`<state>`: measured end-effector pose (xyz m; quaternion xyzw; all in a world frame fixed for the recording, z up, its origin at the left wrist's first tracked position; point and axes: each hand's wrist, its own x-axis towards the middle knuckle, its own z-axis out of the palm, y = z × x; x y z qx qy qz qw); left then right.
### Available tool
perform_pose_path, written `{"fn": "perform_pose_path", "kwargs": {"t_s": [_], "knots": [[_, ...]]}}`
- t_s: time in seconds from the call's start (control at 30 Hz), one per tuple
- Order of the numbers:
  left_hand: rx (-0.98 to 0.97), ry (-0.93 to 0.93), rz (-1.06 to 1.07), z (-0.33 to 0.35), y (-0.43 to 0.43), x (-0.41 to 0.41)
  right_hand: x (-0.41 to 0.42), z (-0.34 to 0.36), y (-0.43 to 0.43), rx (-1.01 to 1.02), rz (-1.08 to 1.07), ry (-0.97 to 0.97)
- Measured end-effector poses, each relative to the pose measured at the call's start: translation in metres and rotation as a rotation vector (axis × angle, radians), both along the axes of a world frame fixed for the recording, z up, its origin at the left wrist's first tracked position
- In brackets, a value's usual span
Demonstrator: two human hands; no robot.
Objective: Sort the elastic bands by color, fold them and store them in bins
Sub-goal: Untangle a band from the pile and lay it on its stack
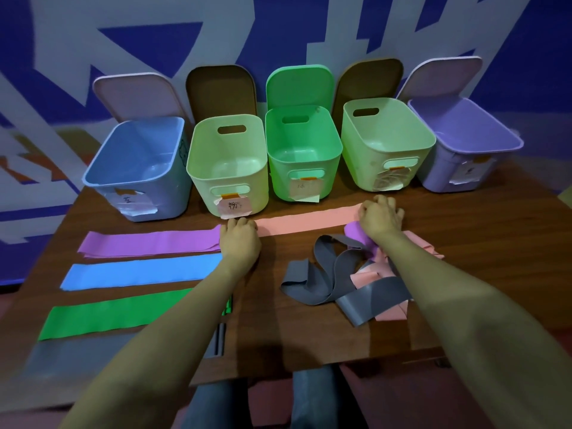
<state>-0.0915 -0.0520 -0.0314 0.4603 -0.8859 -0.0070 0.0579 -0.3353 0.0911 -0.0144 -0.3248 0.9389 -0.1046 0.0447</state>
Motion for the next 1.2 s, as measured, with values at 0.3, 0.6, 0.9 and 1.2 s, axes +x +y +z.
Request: {"fn": "perform_pose_path", "kwargs": {"t_s": [0.3,0.6,0.9,1.2], "knots": [[0.112,-0.075,-0.048,0.022,0.041,-0.009,0.037,0.014,0.040,-0.225,0.214,0.219],[0.301,0.350,-0.266,0.005,0.128,0.016,0.099,0.008,0.086,-0.248,0.422,0.148],[0.358,0.600,-0.230,0.010,0.130,0.051,0.124,-0.002,0.103,-0.477,0.180,0.097],[0.873,1.301,0.320,0.029,0.123,0.066,0.164,0.033,0.104,-1.096,0.008,-0.422]]}}
